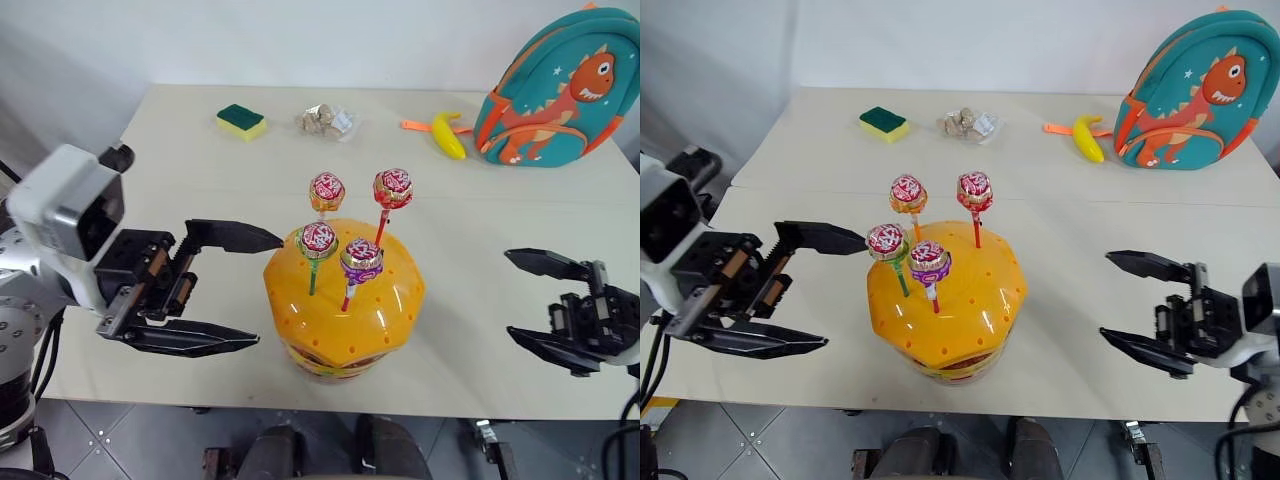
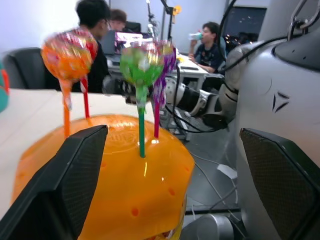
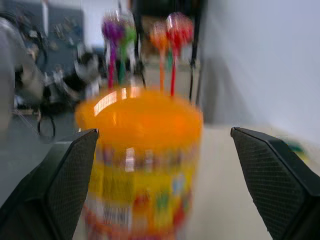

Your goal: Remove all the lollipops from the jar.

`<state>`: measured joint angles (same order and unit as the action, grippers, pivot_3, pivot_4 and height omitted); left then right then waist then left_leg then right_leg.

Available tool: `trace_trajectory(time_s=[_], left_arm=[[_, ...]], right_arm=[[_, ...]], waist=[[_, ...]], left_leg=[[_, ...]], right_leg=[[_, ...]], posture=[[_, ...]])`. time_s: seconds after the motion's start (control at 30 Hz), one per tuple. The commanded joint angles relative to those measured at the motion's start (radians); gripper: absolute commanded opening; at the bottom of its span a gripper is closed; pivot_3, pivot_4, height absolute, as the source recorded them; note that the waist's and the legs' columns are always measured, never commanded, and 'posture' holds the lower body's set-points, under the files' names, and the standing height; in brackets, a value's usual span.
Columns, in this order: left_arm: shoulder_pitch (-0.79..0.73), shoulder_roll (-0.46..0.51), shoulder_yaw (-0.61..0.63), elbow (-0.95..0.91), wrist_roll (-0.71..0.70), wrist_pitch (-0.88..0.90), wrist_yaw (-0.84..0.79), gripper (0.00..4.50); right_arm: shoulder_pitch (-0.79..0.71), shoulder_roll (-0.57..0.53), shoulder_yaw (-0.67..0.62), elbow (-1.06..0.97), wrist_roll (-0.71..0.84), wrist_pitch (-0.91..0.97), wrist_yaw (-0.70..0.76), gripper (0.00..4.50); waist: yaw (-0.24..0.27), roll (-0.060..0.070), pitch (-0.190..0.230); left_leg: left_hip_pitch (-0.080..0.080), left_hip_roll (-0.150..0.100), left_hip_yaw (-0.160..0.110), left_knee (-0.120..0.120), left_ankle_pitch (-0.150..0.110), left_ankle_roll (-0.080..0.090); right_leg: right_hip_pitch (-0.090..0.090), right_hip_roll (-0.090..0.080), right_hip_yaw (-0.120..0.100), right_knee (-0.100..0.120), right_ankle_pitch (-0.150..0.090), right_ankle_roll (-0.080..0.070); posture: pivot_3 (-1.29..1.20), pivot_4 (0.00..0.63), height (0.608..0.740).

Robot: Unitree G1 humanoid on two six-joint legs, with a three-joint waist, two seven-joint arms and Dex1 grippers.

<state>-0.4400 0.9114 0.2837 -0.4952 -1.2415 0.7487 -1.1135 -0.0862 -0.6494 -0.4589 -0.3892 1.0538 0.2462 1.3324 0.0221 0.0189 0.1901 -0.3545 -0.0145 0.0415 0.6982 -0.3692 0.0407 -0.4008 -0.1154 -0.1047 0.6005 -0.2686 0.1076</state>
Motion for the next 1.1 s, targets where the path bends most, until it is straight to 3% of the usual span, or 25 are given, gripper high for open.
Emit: trace_trajectory(time_s=[0.03, 0.2, 0.3, 0.73, 1.1], left_arm=[[-0.061, -0.041, -0.045, 0.005, 0.038, -0.029, 0.030, 4.50], [-0.110, -0.108, -0.107, 0.015, 0.068, -0.029, 0.048, 4.50], [-0.134, -0.131, -0.123, 0.019, 0.065, -0.017, 0.059, 3.94], [-0.170, -0.182, -0.139, 0.032, 0.055, -0.015, 0.060, 0.05], [-0.275, -0.194, 0.010, 0.238, -0.127, 0.060, 0.106, 0.02]], right_arm=[[-0.022, 0.019, 0.014, -0.037, 0.010, -0.014, -0.023, 4.43], [0.002, 0.027, 0.026, -0.058, -0.013, -0.024, -0.019, 4.43], [0.029, 0.023, 0.013, -0.070, -0.021, -0.031, -0.021, 4.50], [0.073, -0.015, -0.042, -0.077, -0.035, -0.028, -0.057, 4.50], [0.004, -0.019, -0.015, -0.033, -0.043, 0.001, -0.126, 4.50]], waist=[[0.006, -0.001, 0.000], [0.003, -0.001, 0.000], [0.002, -0.001, 0.000], [0.004, -0.001, 0.001], [0.002, -0.002, 0.001]], left_leg=[[0.000, 0.000, -0.001, 0.000, 0.000, 0.000], [-0.001, -0.002, -0.003, 0.000, 0.000, 0.001], [-0.001, -0.001, -0.002, 0.000, 0.000, 0.001], [0.000, -0.001, -0.003, 0.000, 0.000, 0.001], [0.000, -0.001, -0.003, 0.001, 0.000, 0.001]], right_leg=[[0.000, 0.000, 0.000, 0.000, 0.000, 0.000], [0.003, 0.001, -0.002, -0.004, 0.001, 0.001], [0.003, 0.002, -0.002, -0.005, 0.001, 0.002], [0.004, 0.001, -0.002, -0.005, 0.001, 0.002], [0.005, 0.001, -0.002, -0.005, 0.001, 0.002]], posture=[[0.00, 0.150, 0.740], [0.00, 0.150, 0.740], [0.00, 0.150, 0.740], [0.00, 0.150, 0.740], [0.00, 0.150, 0.740]])
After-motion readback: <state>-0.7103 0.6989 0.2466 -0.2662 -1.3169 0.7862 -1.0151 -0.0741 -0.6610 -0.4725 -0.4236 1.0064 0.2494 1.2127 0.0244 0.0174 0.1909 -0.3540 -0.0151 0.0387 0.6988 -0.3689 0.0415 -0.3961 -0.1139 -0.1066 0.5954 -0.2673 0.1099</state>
